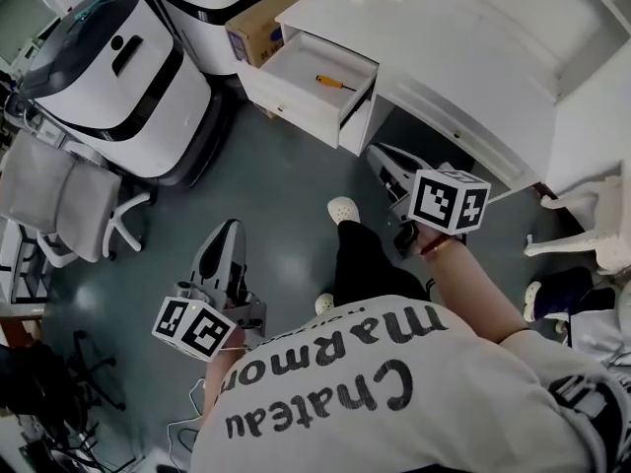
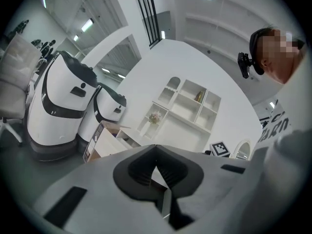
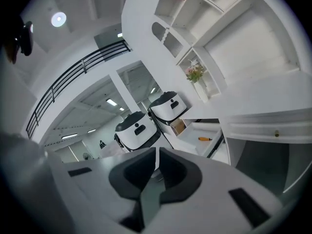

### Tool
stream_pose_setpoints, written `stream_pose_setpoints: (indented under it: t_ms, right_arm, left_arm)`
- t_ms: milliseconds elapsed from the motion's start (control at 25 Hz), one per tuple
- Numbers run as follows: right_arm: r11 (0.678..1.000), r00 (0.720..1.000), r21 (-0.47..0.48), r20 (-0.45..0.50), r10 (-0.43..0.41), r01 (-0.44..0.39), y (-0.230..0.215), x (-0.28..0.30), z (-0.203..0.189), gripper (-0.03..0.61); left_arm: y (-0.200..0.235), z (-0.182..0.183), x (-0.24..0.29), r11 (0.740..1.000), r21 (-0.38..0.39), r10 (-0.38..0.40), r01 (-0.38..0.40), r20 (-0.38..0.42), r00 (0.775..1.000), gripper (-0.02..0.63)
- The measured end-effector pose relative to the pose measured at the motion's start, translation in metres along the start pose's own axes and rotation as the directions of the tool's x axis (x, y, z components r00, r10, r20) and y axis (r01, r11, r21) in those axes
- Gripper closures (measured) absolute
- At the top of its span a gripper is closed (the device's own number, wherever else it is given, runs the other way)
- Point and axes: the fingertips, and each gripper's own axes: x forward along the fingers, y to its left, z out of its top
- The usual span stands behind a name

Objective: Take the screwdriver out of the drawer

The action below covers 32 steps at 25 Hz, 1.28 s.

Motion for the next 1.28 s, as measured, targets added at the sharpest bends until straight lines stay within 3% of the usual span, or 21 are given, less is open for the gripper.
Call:
stream_pose_setpoints:
  t_ms: [400,760,920,1120,1280]
  right_arm:
    - [1.000,0.998,-0.012,-0.059,0.013,-0.014,-0.046,0.098,0.043,0.538]
    - [0.995,0.994,-0.055,-0.073,0.085,-0.089,-0.087,0.216,0.143,0.538]
    - [0.987,0.989,-0.118,-0.110,0.099,-0.112,-0.107,0.264,0.167,0.537]
    - [0.942,0.971,-0.318,-0.238,0.031,-0.108,-0.136,0.313,0.145,0.537]
    - [0.903,0.923,-0.417,-0.379,-0.066,-0.107,-0.171,0.350,0.093,0.537]
  left_arm:
    - [0.048,0.040,0.095,1.000,-0.007,0.017,-0.017,0.036,0.999,0.591]
    - [0.099,0.109,0.205,0.998,-0.004,0.058,-0.058,0.119,0.991,0.591]
    - [0.118,0.124,0.242,0.997,-0.009,0.079,-0.079,0.175,0.981,0.591]
    - [0.140,0.124,0.256,0.986,-0.039,0.165,-0.161,0.172,0.971,0.591]
    - [0.156,0.120,0.249,0.966,-0.071,0.257,-0.249,0.153,0.954,0.591]
